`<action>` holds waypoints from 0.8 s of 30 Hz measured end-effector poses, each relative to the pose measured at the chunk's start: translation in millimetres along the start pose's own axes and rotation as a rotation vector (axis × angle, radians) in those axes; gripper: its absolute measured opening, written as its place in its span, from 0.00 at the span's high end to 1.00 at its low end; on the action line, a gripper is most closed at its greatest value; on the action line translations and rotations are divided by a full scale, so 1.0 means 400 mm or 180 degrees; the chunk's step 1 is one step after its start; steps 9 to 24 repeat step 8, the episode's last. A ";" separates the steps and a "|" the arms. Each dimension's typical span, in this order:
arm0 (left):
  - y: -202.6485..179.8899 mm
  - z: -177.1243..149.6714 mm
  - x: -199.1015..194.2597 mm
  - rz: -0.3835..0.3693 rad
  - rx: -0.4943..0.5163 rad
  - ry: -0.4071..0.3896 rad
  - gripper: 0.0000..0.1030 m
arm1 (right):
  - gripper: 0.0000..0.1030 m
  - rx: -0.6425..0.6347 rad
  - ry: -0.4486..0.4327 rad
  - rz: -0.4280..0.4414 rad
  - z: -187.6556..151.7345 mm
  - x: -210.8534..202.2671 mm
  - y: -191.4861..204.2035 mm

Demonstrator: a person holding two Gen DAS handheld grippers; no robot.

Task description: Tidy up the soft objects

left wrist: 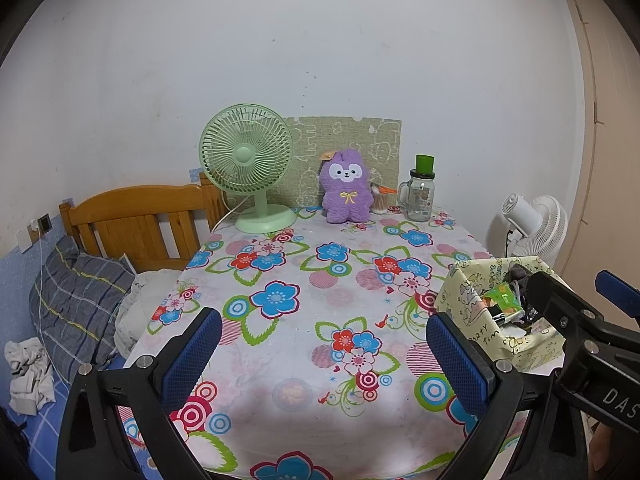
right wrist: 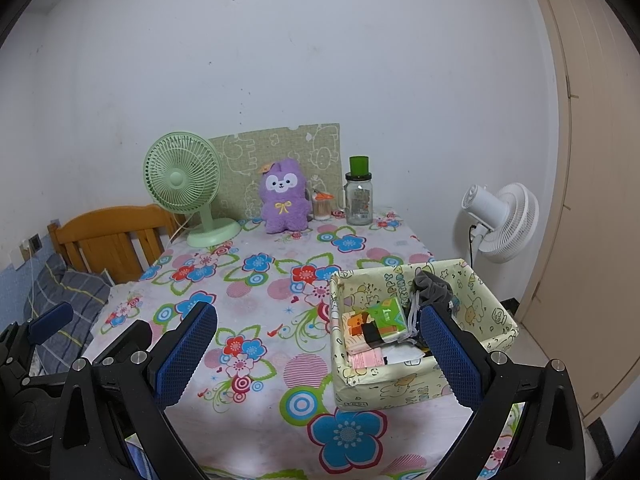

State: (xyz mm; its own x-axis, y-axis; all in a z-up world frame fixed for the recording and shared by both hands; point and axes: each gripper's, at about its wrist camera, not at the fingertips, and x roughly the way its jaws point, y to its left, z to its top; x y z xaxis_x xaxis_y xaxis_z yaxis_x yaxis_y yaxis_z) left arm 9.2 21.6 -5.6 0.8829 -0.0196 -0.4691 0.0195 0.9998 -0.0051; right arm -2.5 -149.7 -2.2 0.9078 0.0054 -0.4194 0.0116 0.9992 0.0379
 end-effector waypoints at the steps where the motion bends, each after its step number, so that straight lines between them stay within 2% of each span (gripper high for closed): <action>1: -0.001 -0.001 0.000 -0.0001 0.0000 -0.0002 0.00 | 0.00 0.0004 0.0001 0.0002 -0.001 0.001 -0.001; 24: -0.002 -0.001 0.001 -0.0001 0.0004 0.0002 0.00 | 0.00 0.0003 0.0003 0.0000 -0.004 0.003 -0.004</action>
